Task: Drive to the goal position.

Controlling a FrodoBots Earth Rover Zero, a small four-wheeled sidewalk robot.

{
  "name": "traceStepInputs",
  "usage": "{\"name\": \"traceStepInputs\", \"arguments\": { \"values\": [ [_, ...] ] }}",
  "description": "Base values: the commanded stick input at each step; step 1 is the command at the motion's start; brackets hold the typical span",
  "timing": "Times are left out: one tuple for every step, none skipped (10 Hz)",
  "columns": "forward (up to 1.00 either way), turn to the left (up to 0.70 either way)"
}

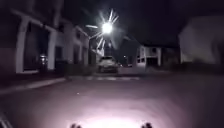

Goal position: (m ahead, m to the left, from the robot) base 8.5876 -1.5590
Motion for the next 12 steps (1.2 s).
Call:
{"name": "traceStepInputs", "arguments": {
  "values": [
    [0.7, -0.15],
    [0.7, -0.35],
    [0.7, -0.19],
    [0.7, 0.0],
    [0.7, 0.0],
    [0.7, 0.0],
    [0.7, 0.0],
    [0.7, 0.0],
    [0.7, 0.0],
    [0.7, 0.0],
    [0.7, 0.0],
    [0.7, 0.0]
  ]
}}
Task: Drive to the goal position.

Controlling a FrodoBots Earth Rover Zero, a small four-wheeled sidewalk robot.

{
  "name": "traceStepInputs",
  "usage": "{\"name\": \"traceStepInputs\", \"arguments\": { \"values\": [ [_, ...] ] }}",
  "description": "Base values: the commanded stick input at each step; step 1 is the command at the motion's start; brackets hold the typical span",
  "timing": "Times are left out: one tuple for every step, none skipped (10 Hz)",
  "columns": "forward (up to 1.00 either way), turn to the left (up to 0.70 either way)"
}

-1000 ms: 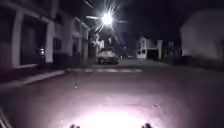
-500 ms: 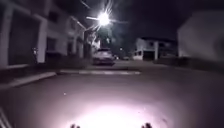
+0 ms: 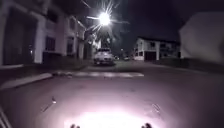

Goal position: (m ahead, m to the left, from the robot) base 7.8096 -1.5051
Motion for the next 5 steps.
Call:
{"name": "traceStepInputs", "arguments": {
  "values": [
    [0.7, 0.0],
    [0.7, -0.17],
    [0.7, -0.35],
    [0.7, -0.35],
    [0.7, -0.29]
  ]
}}
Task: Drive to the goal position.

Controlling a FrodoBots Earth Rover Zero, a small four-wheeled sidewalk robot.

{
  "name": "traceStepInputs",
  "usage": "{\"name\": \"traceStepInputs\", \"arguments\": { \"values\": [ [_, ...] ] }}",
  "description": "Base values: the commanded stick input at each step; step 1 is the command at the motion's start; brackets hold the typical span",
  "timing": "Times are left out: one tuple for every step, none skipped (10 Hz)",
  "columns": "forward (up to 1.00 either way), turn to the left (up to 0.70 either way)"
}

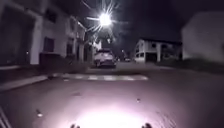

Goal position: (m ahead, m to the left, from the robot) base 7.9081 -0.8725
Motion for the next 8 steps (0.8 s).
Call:
{"name": "traceStepInputs", "arguments": {
  "values": [
    [0.7, 0.0],
    [0.7, 0.0],
    [0.7, 0.0],
    [0.7, 0.0],
    [0.7, 0.0],
    [0.7, 0.0],
    [0.7, 0.0],
    [0.7, 0.0]
  ]
}}
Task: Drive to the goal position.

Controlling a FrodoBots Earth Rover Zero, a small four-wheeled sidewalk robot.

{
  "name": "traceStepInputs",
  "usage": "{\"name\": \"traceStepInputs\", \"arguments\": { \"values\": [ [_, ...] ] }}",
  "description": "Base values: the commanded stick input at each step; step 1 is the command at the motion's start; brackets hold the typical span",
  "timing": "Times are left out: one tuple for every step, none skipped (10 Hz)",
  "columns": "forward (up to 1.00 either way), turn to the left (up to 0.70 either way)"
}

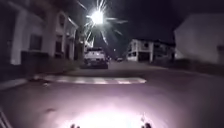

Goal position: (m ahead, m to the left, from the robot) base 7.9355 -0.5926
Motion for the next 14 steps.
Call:
{"name": "traceStepInputs", "arguments": {
  "values": [
    [0.7, 0.0],
    [0.7, 0.0],
    [0.7, 0.0],
    [0.7, 0.0],
    [0.7, 0.0],
    [0.7, 0.0],
    [0.7, 0.0],
    [0.7, 0.0],
    [0.7, 0.0],
    [0.7, 0.0],
    [0.7, 0.0],
    [0.7, 0.0],
    [0.7, 0.0],
    [0.7, -0.12]
  ]
}}
